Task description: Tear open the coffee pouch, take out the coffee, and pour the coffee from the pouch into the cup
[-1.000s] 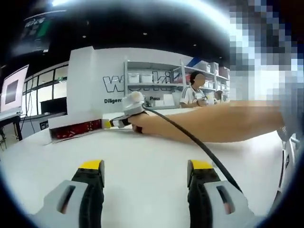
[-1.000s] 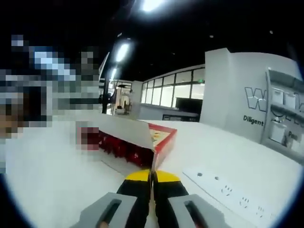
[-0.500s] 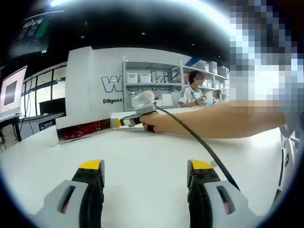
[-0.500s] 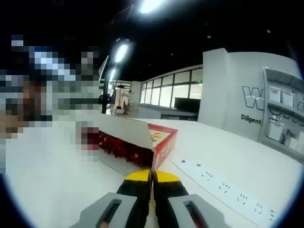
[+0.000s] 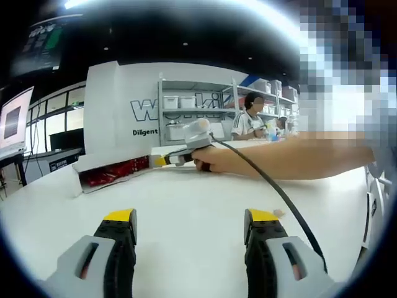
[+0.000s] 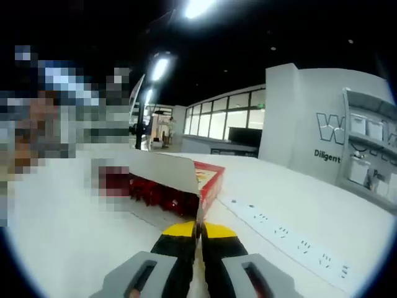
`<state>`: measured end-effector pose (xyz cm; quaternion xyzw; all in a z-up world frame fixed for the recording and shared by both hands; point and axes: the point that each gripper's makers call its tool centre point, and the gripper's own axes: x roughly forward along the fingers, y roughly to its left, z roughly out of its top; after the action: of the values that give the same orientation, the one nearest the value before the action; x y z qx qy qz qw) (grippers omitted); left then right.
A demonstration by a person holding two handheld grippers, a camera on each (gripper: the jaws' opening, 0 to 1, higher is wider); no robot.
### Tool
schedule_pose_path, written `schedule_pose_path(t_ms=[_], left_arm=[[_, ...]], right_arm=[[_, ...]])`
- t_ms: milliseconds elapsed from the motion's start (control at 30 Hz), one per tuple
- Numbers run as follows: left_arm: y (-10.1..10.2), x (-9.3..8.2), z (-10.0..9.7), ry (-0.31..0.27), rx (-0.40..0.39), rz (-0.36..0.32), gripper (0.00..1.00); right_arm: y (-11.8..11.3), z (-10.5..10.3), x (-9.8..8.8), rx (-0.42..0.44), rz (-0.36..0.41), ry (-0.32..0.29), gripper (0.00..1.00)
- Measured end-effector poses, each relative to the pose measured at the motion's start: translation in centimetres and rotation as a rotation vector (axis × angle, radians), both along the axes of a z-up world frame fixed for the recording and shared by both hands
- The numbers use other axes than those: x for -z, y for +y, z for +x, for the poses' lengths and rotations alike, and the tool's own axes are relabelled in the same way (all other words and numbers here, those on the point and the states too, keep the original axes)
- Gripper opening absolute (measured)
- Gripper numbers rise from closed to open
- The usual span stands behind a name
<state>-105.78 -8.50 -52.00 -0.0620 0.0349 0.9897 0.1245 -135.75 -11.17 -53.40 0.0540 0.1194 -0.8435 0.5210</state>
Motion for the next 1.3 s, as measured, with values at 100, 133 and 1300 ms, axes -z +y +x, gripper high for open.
schedule_pose_path(t_ms=[100,133,1300], left_arm=[[0.0,-0.1,0.0,0.007,0.001,0.0,0.72],[0.0,-0.1,0.0,0.008,0.001,-0.001,0.72],[0.2,-0.8,0.1,0.037,0.02,0.034,0.72]], right_arm=[[0.9,0.4,-0.4,0.042,-0.033,-0.016,0.14],[1.1,0.7,0.0,0.053,-0.015,-0.028,0.14],[-7.1,7.5,0.6,-0.23,0.071,0.084,0.14]])
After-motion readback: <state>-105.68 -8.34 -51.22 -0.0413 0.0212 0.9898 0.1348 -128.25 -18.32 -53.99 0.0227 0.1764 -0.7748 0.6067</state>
